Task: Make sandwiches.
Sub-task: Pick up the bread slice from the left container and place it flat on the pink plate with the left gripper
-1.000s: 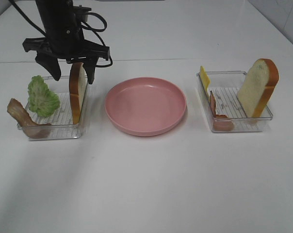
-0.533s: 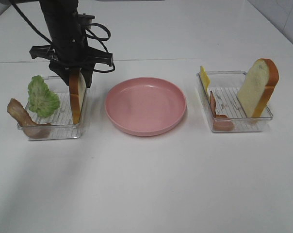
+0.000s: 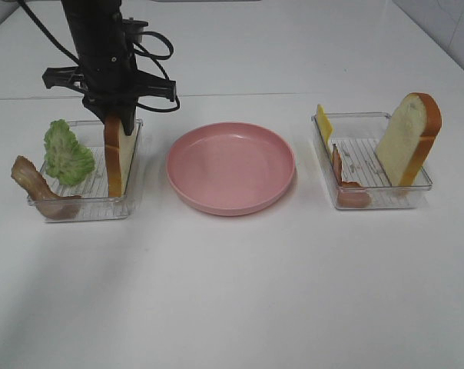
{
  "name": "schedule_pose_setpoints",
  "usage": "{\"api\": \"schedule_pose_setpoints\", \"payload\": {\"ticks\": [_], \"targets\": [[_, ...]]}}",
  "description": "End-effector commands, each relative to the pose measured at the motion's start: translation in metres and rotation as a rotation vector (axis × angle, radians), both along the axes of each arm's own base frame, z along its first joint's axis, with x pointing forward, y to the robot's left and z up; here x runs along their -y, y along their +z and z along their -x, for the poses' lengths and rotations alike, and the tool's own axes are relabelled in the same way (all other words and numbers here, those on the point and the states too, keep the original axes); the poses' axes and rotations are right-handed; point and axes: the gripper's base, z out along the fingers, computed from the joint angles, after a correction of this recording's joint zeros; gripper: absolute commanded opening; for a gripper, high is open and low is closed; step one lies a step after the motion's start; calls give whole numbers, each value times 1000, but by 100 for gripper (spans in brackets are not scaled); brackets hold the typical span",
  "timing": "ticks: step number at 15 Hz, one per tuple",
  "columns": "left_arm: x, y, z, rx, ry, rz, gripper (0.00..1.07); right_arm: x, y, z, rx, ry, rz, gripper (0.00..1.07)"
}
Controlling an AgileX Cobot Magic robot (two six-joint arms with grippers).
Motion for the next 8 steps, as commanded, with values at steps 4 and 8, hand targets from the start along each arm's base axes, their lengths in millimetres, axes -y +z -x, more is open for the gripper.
{"api": "schedule_pose_setpoints", "payload": {"ticks": [4,8], "targets": [[6,68,8,88,-36,123,0,0,0,1,20,-6,-5,78],[2,84,-3,87,-111,463,0,0,0,1,20,-6,-5,78]]}}
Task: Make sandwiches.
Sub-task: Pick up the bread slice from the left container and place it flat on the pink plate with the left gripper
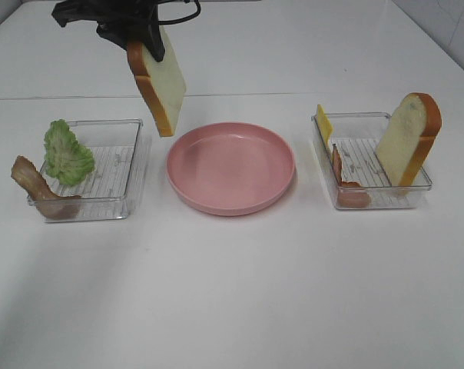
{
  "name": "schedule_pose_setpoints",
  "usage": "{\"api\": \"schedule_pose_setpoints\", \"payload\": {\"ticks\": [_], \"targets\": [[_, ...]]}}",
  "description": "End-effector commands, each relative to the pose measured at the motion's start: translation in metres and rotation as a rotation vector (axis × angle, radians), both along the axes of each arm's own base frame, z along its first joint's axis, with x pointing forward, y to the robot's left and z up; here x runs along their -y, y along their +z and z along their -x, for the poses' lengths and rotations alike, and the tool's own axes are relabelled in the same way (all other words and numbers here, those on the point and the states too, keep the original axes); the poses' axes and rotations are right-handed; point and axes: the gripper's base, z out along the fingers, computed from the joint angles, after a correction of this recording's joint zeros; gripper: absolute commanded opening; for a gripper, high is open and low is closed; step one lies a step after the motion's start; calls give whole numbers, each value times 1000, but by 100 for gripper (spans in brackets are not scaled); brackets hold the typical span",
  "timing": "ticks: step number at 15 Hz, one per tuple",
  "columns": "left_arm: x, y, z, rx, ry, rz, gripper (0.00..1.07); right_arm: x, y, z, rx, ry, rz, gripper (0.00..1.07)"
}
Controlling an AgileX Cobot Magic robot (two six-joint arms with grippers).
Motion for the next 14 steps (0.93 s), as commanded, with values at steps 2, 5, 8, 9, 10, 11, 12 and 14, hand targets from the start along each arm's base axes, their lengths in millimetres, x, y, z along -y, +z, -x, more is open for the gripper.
{"api": "schedule_pose_setpoints", "payload": {"ticks": [2,5,8,9,10,11,12,14], "targets": [[3,-14,-9,-50,-68,170,0,0,0,1,20,-6,-5,78],[20,-59,-21,-136,-112,291,0,0,0,1,20,-6,-5,78],[33,-108,-33,-205,-108,413,0,0,0,1,20,-6,-5,78],[36,-121,-35,-233,-96,457,0,0,0,1,20,-6,-5,78],[39,-133,-37,-257,-85,491,0,0,0,1,20,-6,-5,78],[40,-141,-38,-266,-77,505,0,0,0,1,20,-6,-5,78],[41,-152,-39,-282,-64,508,0,0,0,1,20,-6,-5,78],[40,-163,-40,-308,-47,502,0,0,0,1,20,-6,-5,78]]}}
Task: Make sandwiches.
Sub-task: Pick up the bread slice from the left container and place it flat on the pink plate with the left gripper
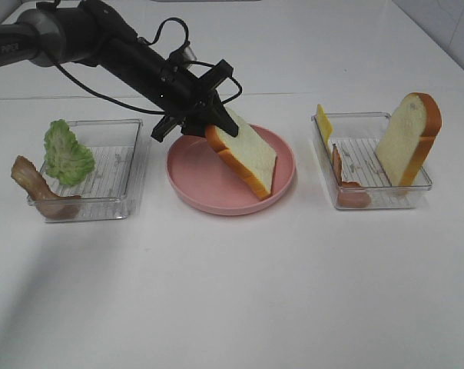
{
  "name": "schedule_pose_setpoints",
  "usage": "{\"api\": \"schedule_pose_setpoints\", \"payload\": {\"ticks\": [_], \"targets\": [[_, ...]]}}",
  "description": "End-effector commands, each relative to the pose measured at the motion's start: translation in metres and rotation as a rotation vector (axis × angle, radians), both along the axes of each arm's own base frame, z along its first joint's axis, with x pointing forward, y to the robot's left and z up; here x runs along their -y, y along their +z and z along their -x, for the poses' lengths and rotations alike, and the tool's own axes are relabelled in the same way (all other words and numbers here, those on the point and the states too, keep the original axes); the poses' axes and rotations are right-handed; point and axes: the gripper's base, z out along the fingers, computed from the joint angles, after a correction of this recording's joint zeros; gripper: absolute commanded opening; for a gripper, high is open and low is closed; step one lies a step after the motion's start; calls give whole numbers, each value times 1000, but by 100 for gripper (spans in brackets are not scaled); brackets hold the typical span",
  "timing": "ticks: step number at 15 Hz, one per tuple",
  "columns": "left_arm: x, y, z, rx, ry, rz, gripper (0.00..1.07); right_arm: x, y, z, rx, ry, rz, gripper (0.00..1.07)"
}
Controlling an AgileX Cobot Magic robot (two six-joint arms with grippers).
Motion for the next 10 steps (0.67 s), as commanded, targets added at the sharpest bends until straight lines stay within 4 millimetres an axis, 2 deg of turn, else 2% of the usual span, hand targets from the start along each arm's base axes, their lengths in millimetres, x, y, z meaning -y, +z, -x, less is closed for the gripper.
{"api": "schedule_pose_setpoints", "payload": {"ticks": [1,3,4,6,8,9,10], "targets": [[2,-6,-1,-12,15,10,0,0,0,1,20,-6,-5,78],[3,-9,-2,-18,21,16,8,0,0,1,20,-6,-5,78],[3,-9,-2,-17,21,14,17,0,0,1,20,-6,-5,78],[3,-9,-1,-19,17,11,40,0,0,1,20,-6,-5,78],[1,-11,-1,-1,0,-8,71,0,0,1,20,-6,-5,78],[1,-10,-1,13,-11,-10,75,0,0,1,20,-6,-5,78],[1,-8,-1,26,-20,-10,76,0,0,1,20,-6,-5,78]]}}
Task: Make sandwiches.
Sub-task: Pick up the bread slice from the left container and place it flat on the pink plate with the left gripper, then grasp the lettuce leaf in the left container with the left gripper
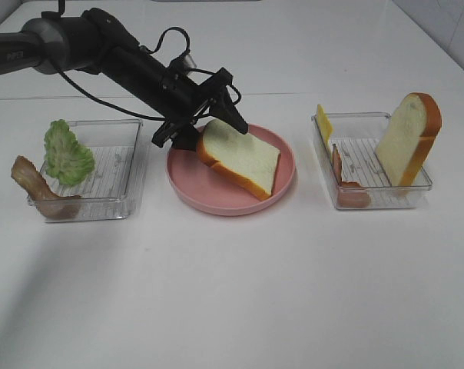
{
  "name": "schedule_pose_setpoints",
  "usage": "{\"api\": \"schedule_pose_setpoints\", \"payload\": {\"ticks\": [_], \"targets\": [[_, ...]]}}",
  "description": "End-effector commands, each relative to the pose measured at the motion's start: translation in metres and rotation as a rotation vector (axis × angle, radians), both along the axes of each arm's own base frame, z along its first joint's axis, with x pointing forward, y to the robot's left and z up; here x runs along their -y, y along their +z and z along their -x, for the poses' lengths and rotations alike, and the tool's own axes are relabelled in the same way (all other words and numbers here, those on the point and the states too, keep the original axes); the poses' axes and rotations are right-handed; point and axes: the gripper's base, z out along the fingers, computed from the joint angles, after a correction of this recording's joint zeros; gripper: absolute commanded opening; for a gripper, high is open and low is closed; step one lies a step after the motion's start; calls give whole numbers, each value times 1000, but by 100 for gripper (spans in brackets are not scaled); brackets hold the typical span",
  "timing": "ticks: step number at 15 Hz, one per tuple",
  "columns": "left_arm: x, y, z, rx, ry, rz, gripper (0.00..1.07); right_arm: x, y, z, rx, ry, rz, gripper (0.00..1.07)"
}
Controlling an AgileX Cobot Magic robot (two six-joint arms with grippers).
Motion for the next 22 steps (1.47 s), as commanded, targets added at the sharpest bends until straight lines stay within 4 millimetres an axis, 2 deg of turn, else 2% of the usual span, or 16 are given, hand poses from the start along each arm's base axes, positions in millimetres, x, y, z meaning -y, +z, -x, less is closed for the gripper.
{"api": "schedule_pose_setpoints", "payload": {"ticks": [1,4,9,13,16,18,20,22], "targets": [[-1,8,0,53,-36,-31,76,0,0,1,20,-6,-5,78],[-5,24,-1,137,-89,-208,76,0,0,1,20,-6,-5,78],[6,59,4,224,-141,-488,76,0,0,1,20,-6,-5,78],[-4,107,1,311,-54,-486,76,0,0,1,20,-6,-5,78],[-35,147,0,411,11,-589,76,0,0,1,20,-6,-5,78],[-65,172,1,441,73,-623,76,0,0,1,20,-6,-5,78],[-100,184,7,403,130,-640,76,0,0,1,20,-6,-5,78],[-134,188,15,346,179,-662,76,0,0,1,20,-6,-5,78]]}}
